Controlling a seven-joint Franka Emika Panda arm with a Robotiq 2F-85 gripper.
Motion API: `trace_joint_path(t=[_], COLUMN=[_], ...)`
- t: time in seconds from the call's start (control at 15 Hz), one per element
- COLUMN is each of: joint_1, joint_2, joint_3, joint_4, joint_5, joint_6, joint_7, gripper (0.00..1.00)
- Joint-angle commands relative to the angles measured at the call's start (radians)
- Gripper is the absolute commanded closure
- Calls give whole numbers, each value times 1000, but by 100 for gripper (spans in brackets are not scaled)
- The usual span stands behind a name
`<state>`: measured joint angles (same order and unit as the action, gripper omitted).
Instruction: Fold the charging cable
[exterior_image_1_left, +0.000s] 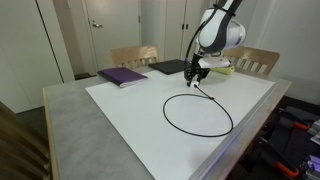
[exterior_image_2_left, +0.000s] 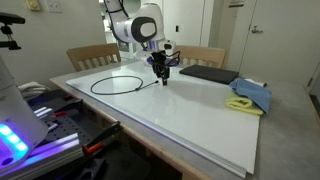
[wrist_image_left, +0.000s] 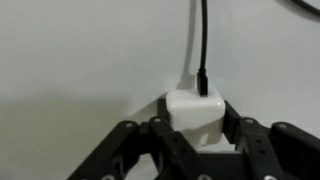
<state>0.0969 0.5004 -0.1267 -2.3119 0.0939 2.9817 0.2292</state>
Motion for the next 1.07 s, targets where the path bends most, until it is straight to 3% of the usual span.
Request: trace_joint_path(t=[0.0, 0.27, 0.6, 0.67, 0.93, 1.0], joint_1=[-48, -140, -171, -142, -146, -148], joint_2=[9, 24, 79, 32, 68, 69], joint_3=[64, 199, 286, 249, 271, 271], joint_4=[28, 95, 214, 150, 194, 195], joint_5=[-9, -26, -66, -48, -55, -55], joint_6=[-23, -77, -149, -116, -128, -128], joint_7=[-70, -264, -463, -388, -432, -434], gripper=[72, 72, 72, 47, 47, 72])
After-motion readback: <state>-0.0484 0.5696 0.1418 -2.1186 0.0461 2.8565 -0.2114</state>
